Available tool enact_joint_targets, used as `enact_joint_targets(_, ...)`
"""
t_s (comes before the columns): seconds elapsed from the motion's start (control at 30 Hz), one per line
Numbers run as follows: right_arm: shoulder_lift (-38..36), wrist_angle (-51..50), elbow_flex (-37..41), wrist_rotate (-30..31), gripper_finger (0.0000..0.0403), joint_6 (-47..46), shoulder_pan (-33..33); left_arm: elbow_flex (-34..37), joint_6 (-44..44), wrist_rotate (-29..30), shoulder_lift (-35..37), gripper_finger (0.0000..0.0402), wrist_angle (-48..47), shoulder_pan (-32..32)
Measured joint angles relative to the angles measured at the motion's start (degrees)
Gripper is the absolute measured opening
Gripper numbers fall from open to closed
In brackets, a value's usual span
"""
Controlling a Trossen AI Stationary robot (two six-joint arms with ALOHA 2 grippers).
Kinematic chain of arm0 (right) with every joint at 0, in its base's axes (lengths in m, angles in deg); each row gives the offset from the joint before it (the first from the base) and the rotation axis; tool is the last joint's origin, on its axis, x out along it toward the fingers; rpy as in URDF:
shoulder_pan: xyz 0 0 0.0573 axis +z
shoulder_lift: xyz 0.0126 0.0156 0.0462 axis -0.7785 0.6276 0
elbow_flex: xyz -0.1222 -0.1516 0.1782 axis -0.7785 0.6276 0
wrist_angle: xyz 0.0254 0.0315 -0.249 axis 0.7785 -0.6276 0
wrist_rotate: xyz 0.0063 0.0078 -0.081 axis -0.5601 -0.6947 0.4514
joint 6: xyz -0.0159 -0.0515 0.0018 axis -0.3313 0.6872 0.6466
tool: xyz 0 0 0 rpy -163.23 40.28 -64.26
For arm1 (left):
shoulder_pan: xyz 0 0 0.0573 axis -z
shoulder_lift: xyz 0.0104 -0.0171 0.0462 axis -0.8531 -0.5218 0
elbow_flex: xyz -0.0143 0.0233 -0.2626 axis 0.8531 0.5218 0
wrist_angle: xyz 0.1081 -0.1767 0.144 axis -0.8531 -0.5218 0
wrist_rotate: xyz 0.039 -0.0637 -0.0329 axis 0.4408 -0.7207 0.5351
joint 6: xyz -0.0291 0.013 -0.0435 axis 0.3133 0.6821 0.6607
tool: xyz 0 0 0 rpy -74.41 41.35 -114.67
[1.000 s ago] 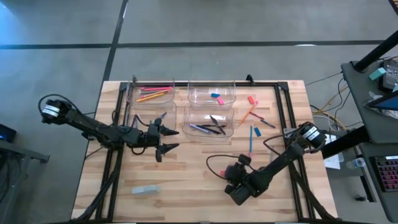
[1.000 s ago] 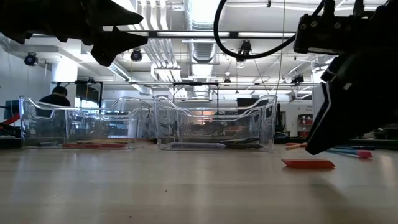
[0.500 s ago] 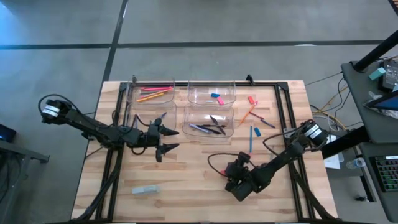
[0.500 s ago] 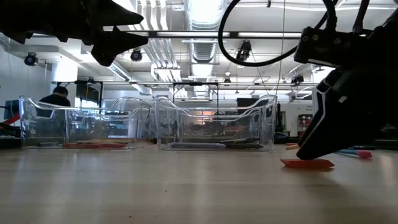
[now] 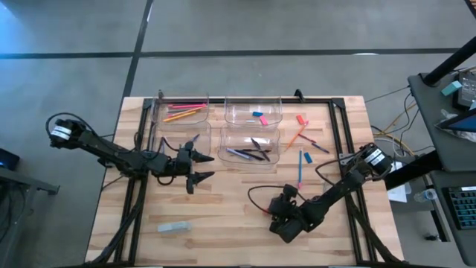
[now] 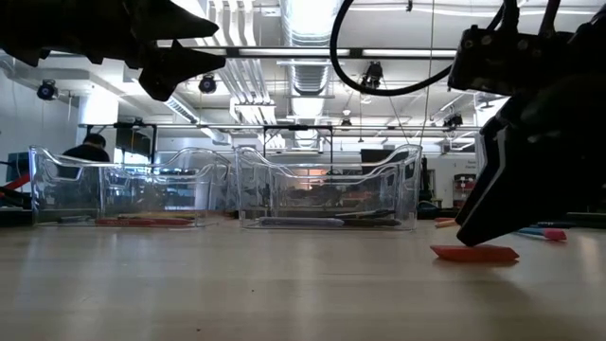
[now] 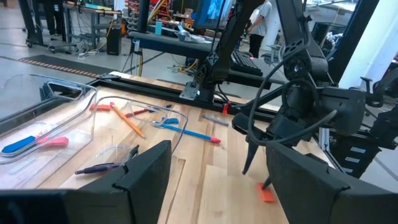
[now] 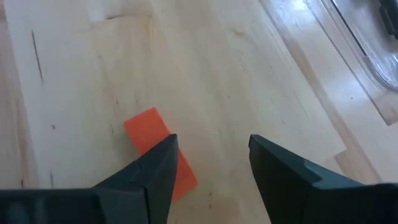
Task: Sort crayons/erasers/pens/pencils in bins
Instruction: Put the bottom orange eraser into the top right transparent bin
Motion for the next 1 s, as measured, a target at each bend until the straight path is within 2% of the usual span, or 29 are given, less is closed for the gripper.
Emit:
enact_joint_targets(0.47,-0.17,1.27,-0.97,0.72,0.0192,3.90,0.54,0.00,-0.39,0.02,0.00,0.0246,-0.01,0.00)
enact_joint_targets(1.0,1.14,5.22,1.45,-2.64,0.0192,4.88,0.57,0.00,-0.46,0.11,-0.87,0.0246,-0.11,0.02)
